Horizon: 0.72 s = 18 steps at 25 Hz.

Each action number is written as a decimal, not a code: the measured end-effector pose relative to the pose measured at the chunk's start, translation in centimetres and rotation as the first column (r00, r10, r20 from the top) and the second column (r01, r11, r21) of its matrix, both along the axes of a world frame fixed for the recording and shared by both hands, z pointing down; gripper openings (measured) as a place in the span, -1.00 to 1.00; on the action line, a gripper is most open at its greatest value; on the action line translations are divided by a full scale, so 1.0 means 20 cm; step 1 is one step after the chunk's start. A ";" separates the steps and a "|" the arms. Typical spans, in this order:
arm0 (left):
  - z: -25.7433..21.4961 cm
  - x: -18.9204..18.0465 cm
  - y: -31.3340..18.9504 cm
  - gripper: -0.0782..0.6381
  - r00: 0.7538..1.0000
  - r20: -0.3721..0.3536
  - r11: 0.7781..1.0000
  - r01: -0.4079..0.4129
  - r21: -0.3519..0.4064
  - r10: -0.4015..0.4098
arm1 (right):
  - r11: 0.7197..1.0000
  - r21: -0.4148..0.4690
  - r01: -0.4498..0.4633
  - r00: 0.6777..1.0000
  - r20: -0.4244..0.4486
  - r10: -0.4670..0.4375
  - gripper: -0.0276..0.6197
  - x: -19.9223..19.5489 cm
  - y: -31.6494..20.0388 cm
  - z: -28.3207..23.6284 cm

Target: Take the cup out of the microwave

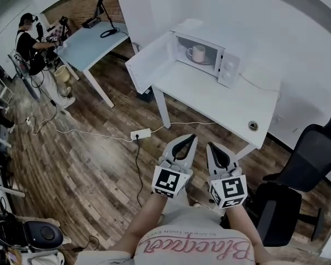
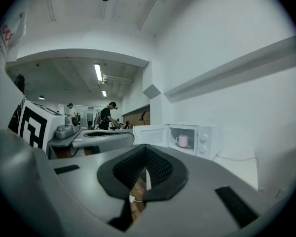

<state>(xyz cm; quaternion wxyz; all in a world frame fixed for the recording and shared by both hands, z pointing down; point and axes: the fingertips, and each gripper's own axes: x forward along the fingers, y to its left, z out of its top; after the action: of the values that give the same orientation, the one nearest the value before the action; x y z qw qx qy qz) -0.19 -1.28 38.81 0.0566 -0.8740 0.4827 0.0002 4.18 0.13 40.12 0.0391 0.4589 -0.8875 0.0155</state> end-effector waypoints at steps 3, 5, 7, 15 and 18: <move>0.00 -0.02 -0.11 -0.76 1.000 -0.002 1.000 -0.011 -0.002 0.011 | 1.000 0.003 -0.011 1.000 -0.022 0.011 -0.89 -0.03 -0.08 0.02; 0.02 -0.03 -0.20 -0.76 1.000 -0.003 1.000 -0.025 -0.011 0.025 | 1.000 0.004 -0.021 0.999 -0.025 0.022 -0.89 -0.05 -0.16 0.02; 0.03 -0.04 -0.28 -0.76 0.999 -0.006 0.999 -0.042 -0.019 0.042 | 0.999 0.013 -0.037 0.999 -0.031 0.038 -0.89 -0.06 -0.25 0.02; 0.03 -0.09 -0.60 -0.76 0.997 -0.011 0.996 -0.083 -0.021 0.082 | 0.996 0.028 -0.084 0.995 -0.056 0.086 -0.89 -0.12 -0.58 0.01; 0.03 -0.12 -0.69 -0.76 0.996 -0.009 0.995 -0.094 -0.023 0.094 | 0.995 0.027 -0.095 0.993 -0.061 0.097 -0.89 -0.14 -0.66 0.02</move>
<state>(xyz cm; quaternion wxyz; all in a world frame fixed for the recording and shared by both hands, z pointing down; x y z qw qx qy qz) -2.52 -15.04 39.44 0.0442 -0.8963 0.4411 0.0008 1.32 -13.11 40.44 0.0603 0.5019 -0.8628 -0.0077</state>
